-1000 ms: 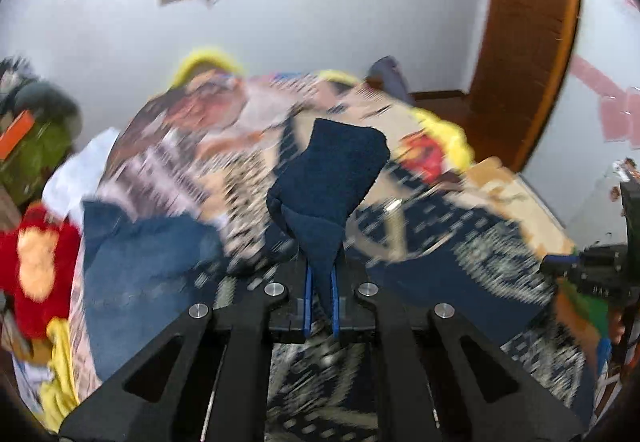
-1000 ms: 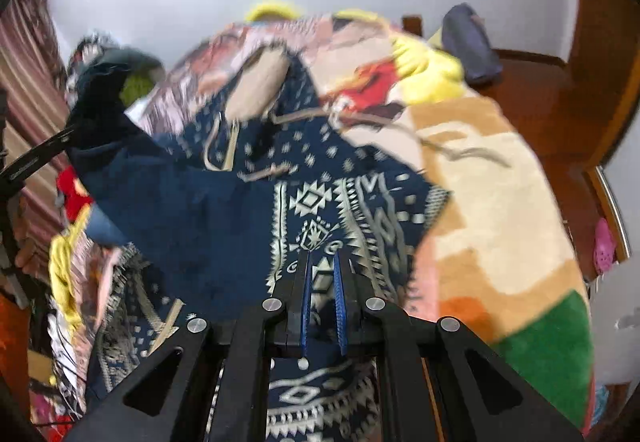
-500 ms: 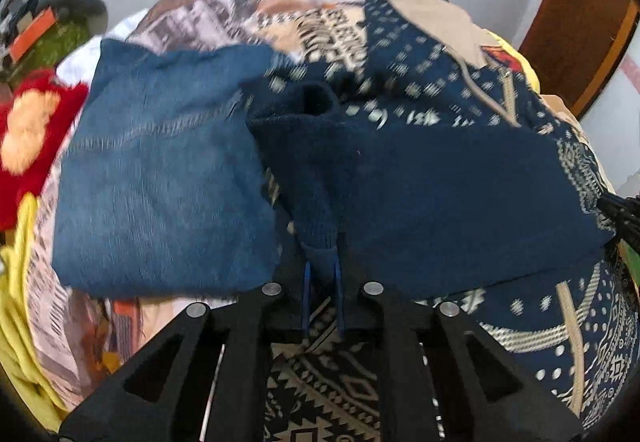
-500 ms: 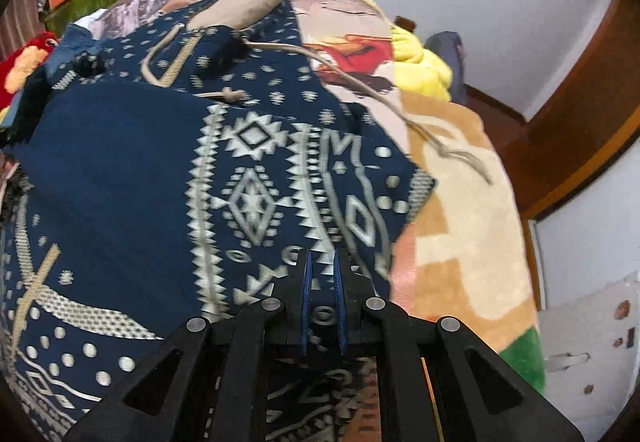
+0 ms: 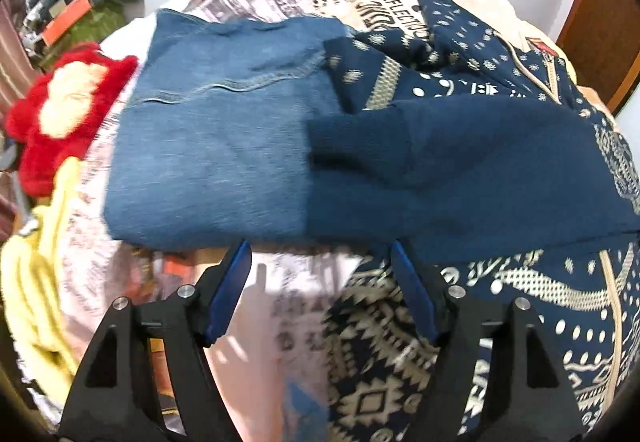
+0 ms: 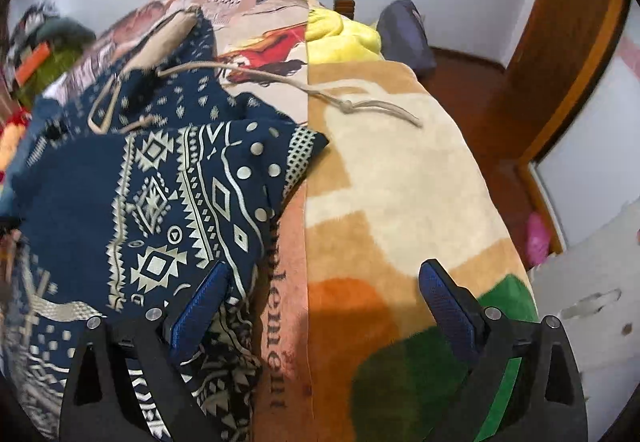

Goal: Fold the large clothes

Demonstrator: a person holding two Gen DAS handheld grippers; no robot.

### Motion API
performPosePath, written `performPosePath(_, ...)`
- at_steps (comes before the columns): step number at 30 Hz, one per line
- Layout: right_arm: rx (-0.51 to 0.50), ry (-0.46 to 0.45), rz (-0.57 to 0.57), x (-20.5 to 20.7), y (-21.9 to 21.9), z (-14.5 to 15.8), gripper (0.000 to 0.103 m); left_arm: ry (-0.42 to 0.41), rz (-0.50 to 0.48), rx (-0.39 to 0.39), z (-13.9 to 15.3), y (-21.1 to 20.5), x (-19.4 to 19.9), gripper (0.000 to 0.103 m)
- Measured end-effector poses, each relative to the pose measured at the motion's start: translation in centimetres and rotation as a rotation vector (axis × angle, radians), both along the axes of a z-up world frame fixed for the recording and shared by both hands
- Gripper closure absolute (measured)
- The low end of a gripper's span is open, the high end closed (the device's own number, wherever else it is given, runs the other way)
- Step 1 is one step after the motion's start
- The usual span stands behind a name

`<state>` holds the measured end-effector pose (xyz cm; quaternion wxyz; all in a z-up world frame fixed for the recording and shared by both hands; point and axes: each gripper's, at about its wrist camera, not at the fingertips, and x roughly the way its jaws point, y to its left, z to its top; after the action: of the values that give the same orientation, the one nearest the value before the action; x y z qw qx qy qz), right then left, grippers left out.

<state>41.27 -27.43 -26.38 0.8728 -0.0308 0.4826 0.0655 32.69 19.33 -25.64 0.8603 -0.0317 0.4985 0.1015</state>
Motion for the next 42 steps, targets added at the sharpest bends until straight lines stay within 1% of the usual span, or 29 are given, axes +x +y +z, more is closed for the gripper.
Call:
performPosePath(3,0.043,-0.019,0.018,-0.4,-0.3,1.6,0.007,-0.006,-0.011,0.04,1.6,0.2,-1.0,0.03)
performPosePath(5,0.076,-0.048,0.035,-0.6,-0.1,3.1,0.007,-0.019,-0.019,0.055,2.8,0.2,-1.3,0.029)
performPosePath(8,0.101,-0.088,0.063,0.0,0.8,5.4,0.007,-0.062,-0.036,0.062,5.3,-0.3,-1.1,0.023)
performPosePath(10,0.117,-0.124,0.095,0.8,2.2,7.3,0.007,-0.095,-0.053,0.063,7.1,-0.9,-0.2,0.02)
performPosePath(14,0.143,-0.164,0.143,3.1,4.7,9.8,0.007,-0.152,-0.087,0.06,9.9,-2.3,3.2,0.015)
performPosePath(16,0.152,-0.178,0.16,4.6,6.1,10.8,0.007,-0.181,-0.099,0.051,11.2,-3.3,5.1,0.014)
performPosePath(20,0.184,-0.19,0.194,7.9,8.9,11.7,0.007,-0.214,-0.118,-0.003,12.5,-4.5,9.2,0.014)
performPosePath(22,0.177,-0.193,0.205,10.0,10.4,11.8,0.007,-0.222,-0.131,-0.007,12.6,-5.3,11.4,0.014)
performPosePath(25,0.169,-0.191,0.227,12.7,12.8,11.2,0.007,-0.216,-0.149,0.013,11.9,-6.2,15.1,0.014)
performPosePath(28,0.162,-0.178,0.233,15.7,15.0,9.9,0.007,-0.188,-0.149,0.007,10.4,-6.6,18.6,0.014)
performPosePath(30,0.161,-0.158,0.232,17.5,16.1,8.7,0.007,-0.166,-0.141,-0.019,8.9,-6.5,20.8,0.014)
performPosePath(35,0.147,-0.054,0.214,22.9,18.5,3.8,0.007,-0.071,-0.1,-0.096,4.4,-5.7,26.1,0.014)
performPosePath(36,0.144,-0.029,0.208,23.8,18.8,2.8,0.007,-0.05,-0.093,-0.122,3.4,-5.5,27.1,0.014)
performPosePath(37,0.144,0.014,0.194,25.2,19.2,1.4,0.007,-0.039,-0.088,-0.158,2.8,-5.3,27.9,0.014)
performPosePath(38,0.145,0.035,0.183,25.9,19.4,0.7,0.009,-0.022,-0.082,-0.232,1.9,-4.8,28.8,0.014)
performPosePath(39,0.146,0.051,0.176,26.6,19.6,0.0,0.012,-0.01,-0.075,-0.284,1.2,-4.5,29.5,0.014)
performPosePath(40,0.15,0.068,0.173,27.5,19.9,-0.8,0.013,-0.008,-0.053,-0.312,0.7,-4.1,30.2,0.014)
performPosePath(42,0.145,0.073,0.169,28.6,20.4,-1.5,0.017,-0.03,-0.01,-0.364,0.5,-3.4,31.1,0.014)
